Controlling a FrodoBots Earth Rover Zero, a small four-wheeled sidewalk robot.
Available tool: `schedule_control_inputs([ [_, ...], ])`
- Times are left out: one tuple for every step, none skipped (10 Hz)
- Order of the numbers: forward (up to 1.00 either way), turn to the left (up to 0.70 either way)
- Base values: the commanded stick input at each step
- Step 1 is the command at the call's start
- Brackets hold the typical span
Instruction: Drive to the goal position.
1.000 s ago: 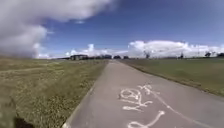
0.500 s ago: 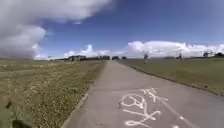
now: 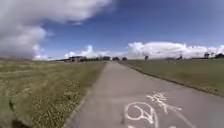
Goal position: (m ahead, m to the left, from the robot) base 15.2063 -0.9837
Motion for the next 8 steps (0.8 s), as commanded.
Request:
schedule_control_inputs([
  [0.70,0.00],
  [0.70,0.00],
  [0.70,0.00],
  [0.70,0.00],
  [0.70,0.00],
  [0.70,0.00],
  [0.70,0.00],
  [0.70,0.00],
])
